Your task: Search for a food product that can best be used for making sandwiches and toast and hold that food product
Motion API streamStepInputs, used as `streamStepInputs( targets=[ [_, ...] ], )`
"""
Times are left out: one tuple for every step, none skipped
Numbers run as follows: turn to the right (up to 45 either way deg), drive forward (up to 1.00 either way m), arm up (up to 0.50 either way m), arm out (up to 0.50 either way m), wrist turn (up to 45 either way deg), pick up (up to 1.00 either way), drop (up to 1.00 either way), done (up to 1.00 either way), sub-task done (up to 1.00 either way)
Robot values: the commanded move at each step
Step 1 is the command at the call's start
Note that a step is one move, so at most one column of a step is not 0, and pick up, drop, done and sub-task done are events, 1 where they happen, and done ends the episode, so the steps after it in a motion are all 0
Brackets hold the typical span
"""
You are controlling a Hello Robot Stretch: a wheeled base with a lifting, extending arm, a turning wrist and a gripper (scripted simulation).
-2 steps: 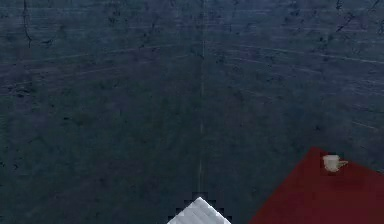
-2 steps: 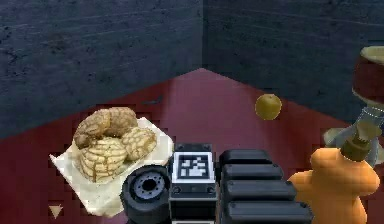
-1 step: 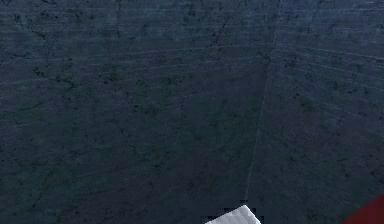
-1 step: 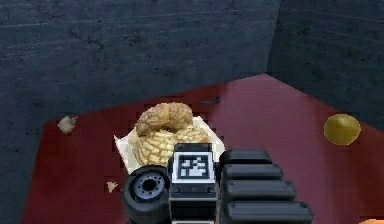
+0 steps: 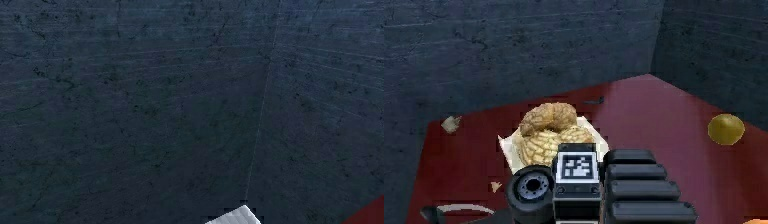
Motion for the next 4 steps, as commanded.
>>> streamStepInputs(
  targets=[
    [0.0, 0.0, 0.0, 0.0, 45.0, 0.0, 0.0, 0.0, 0.0],
    [0.0, 0.0, 0.0, 0.0, 15.0, 0.0, 0.0, 0.0, 0.0],
    [0.0, 0.0, -0.1, 0.0, 0.0, 0.0, 0.0, 0.0, 0.0],
    [0.0, 0.0, 0.0, 0.0, 0.0, 1.0, 0.0, 0.0, 0.0]
  ],
)
